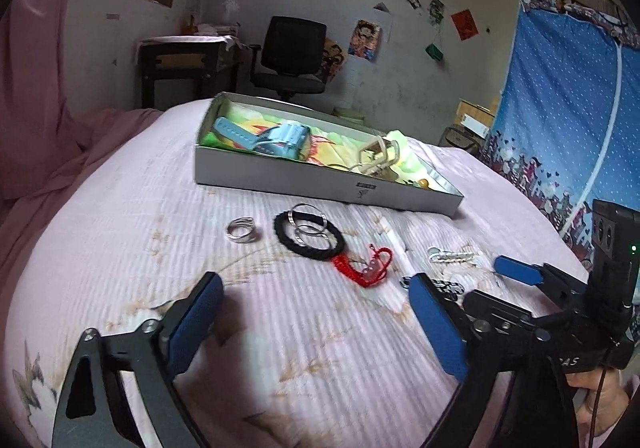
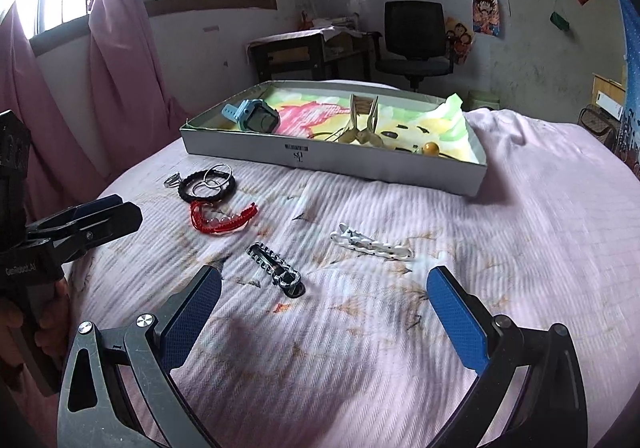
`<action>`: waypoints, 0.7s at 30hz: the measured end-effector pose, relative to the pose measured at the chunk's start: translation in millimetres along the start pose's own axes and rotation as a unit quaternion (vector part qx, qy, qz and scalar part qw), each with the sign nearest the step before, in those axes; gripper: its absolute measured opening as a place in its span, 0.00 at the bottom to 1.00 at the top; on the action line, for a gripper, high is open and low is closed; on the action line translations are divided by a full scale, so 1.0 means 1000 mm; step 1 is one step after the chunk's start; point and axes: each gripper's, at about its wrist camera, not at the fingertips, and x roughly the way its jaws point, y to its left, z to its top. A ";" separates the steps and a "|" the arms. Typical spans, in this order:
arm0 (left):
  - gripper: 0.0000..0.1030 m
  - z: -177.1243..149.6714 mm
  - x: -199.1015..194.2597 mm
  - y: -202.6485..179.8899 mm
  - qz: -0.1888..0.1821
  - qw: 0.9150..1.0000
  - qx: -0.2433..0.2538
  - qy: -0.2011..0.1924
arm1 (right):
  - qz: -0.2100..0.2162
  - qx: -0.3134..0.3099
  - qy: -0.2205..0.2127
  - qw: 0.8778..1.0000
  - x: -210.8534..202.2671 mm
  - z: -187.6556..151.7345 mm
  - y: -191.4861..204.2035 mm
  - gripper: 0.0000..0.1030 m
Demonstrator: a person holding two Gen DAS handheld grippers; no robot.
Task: Organize jewelry
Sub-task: 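Grasp the red beaded bracelet with the left tool while the right tool grasps the black chain bracelet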
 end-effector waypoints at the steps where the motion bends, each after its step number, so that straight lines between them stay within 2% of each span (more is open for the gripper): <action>1: 0.81 0.002 0.003 -0.001 -0.009 1.000 0.000 0.006 | 0.004 -0.001 0.002 1.000 0.001 0.000 0.001 0.91; 6: 0.68 0.008 0.019 -0.003 -0.045 0.999 -0.006 0.030 | 0.021 -0.008 0.017 1.000 0.012 0.000 0.004 0.67; 11: 0.52 0.009 0.033 -0.006 -0.061 0.997 -0.010 0.053 | 0.032 -0.014 0.027 0.999 0.020 0.000 0.008 0.54; 16: 0.44 0.010 0.045 -0.009 -0.063 0.995 -0.006 0.073 | 0.040 -0.011 0.032 0.999 0.024 0.001 0.009 0.39; 21: 0.28 0.011 0.058 -0.010 -0.071 0.993 -0.004 0.096 | 0.047 -0.018 0.037 0.998 0.029 0.000 0.012 0.32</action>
